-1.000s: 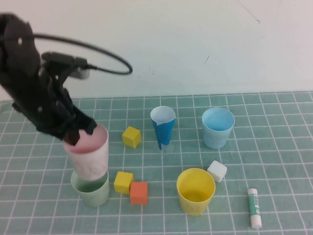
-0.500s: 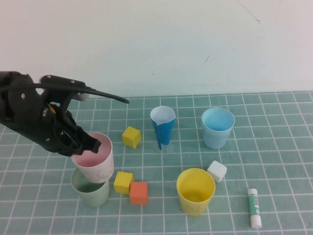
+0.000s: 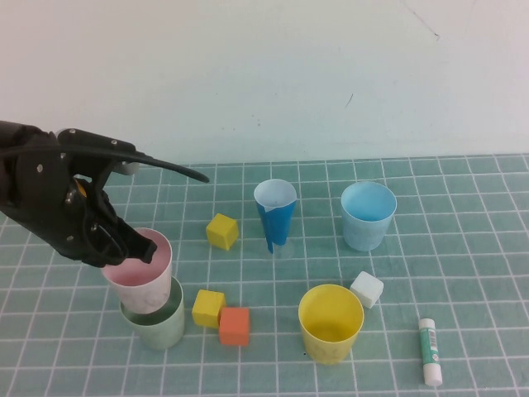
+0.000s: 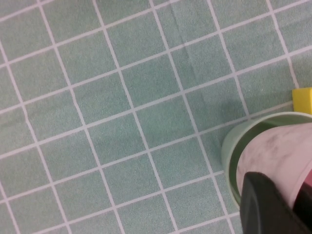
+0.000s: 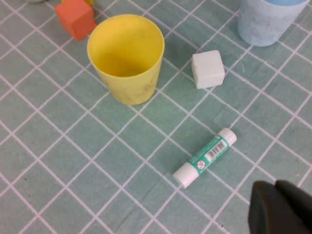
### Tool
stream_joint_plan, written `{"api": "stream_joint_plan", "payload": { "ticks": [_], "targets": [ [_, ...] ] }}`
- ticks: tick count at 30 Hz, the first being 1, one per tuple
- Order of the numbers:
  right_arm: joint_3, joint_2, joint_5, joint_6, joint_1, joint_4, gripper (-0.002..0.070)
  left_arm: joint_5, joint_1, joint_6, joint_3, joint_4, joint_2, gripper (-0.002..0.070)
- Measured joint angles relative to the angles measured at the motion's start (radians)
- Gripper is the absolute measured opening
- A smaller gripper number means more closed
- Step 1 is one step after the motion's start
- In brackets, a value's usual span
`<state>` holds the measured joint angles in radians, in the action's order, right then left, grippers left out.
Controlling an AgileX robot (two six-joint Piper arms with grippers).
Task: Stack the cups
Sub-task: Place the pink cup on the green cup, then pick up the blue cup
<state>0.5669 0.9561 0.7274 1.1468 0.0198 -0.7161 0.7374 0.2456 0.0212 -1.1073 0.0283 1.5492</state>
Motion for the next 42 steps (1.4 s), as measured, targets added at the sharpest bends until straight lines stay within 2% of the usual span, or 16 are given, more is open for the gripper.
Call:
{"api": "stream_joint_plan", "payload": {
  "ticks": [4,7,10,16,18,22,24,25,28,30,33,37,42],
  "targets": [
    [0.000,0.000,0.000,0.000,0.000,0.000,-0.0003,-0.002,0.000,-0.001,0.000,0.001,0.000,0.0014],
    [0.000,0.000,0.000,0.000,0.000,-0.002,-0.0003,-0.002,0.000,0.014,0.000,0.001,0.000,0.0042],
    [0.000,0.000,-0.004,0.002,0.000,-0.011,-0.0003,-0.006,0.000,0.018,0.000,0.001,0.000,0.0109],
    [0.000,0.000,-0.025,0.015,0.000,-0.079,-0.0003,-0.014,0.000,0.019,0.000,0.011,0.000,0.0316],
    [0.000,0.000,-0.027,0.043,0.000,-0.121,-0.0003,-0.017,0.000,0.021,0.000,0.011,0.000,0.0349],
    [0.000,0.000,-0.036,0.104,0.000,-0.197,-0.0003,-0.020,0.000,0.023,0.000,0.011,0.000,0.0364],
    [0.002,0.000,-0.047,0.148,0.000,-0.241,-0.0003,-0.021,0.000,0.018,0.000,0.011,-0.004,0.0346],
    [0.005,0.003,-0.047,0.155,0.000,-0.246,-0.0003,-0.027,0.000,0.009,0.000,0.013,-0.010,0.0315],
    [0.065,0.047,-0.014,0.156,0.000,-0.223,-0.0003,-0.053,0.000,-0.013,0.000,0.040,-0.065,0.0131],
    [0.136,0.099,0.028,0.145,0.000,-0.201,-0.0003,-0.075,0.000,-0.021,0.000,0.063,-0.132,0.0057],
    [0.262,0.204,0.086,0.135,-0.003,-0.192,-0.0003,-0.103,0.000,-0.036,0.000,0.095,-0.244,0.0019],
    [0.401,0.364,0.093,0.113,-0.025,-0.151,-0.0002,-0.149,0.000,-0.053,0.008,0.116,-0.400,0.0004],
    [0.535,0.574,0.051,0.037,-0.135,-0.008,-0.0002,-0.291,0.000,-0.070,0.139,0.120,-0.619,0.0001]
  ]
}}
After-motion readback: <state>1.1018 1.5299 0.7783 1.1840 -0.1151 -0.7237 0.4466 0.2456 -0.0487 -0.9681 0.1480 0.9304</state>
